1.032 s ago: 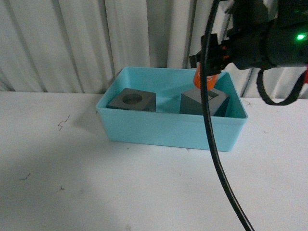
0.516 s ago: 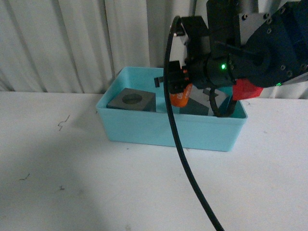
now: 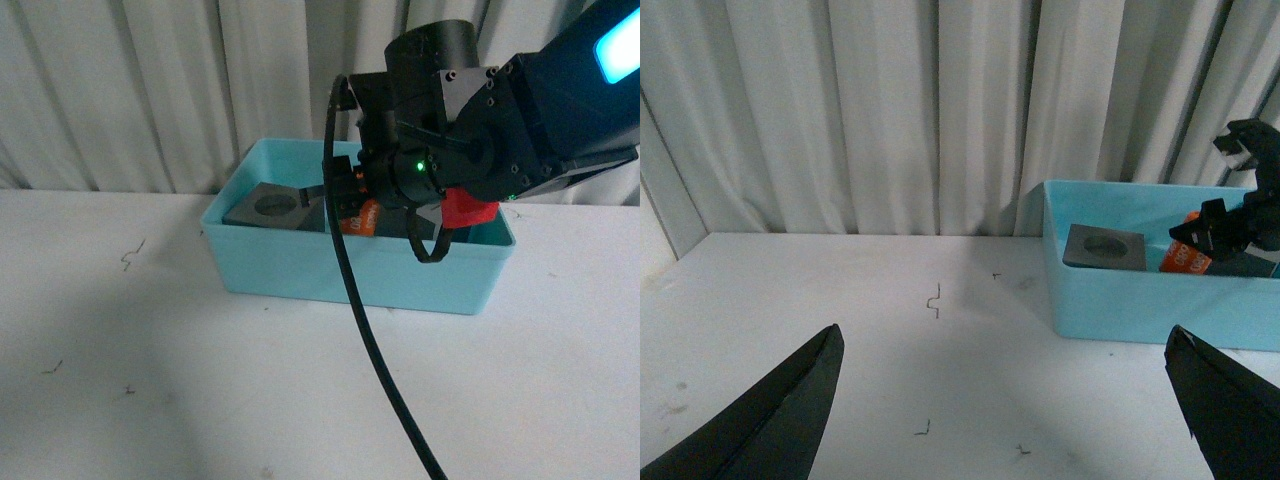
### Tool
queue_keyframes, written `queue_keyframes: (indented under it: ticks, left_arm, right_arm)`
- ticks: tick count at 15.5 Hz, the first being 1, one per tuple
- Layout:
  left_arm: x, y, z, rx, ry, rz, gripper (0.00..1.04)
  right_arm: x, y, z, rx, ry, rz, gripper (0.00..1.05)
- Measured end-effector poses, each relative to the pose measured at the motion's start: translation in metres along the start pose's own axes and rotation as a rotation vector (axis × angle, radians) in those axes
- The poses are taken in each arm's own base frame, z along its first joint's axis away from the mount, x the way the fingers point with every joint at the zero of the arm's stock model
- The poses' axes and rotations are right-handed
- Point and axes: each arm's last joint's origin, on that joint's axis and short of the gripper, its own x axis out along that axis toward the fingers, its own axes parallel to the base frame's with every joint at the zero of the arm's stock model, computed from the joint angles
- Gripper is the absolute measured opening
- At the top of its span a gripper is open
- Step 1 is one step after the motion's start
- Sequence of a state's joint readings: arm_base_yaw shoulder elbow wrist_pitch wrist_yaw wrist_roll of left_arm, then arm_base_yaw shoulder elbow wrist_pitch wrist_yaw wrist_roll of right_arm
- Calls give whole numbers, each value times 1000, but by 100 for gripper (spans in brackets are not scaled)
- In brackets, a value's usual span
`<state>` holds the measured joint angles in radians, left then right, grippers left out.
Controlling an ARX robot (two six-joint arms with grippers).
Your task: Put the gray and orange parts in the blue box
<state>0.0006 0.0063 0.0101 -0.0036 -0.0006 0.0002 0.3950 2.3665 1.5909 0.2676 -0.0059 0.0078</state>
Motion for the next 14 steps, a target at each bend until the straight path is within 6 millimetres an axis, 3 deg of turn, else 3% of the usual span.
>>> queue_keyframes:
  ticks: [2, 4, 8, 10, 12, 13, 14]
  left_arm:
    - [0, 0, 0, 0, 0, 0, 98]
    - [0, 0, 0, 0, 0, 0, 98]
    - [0, 0, 0, 0, 0, 0, 98]
    - [0, 0, 0, 0, 0, 0, 98]
    - [0, 0, 0, 0, 0, 0, 98]
    - [0, 0, 0, 0, 0, 0, 98]
    - [0, 0, 0, 0, 0, 0, 98]
  right_arm:
    - [6, 2, -8, 5, 29, -7, 47]
    - [8, 2, -4, 15, 31, -13, 48]
    - [9, 2, -7, 29, 45, -11, 98]
    - [8, 2, -8, 30, 20, -14, 97]
    - [-14, 2, 0, 18, -24, -14, 98]
    - [-36, 0, 15, 16, -84, -20, 98]
    - [-77, -6, 43, 22, -192, -42, 98]
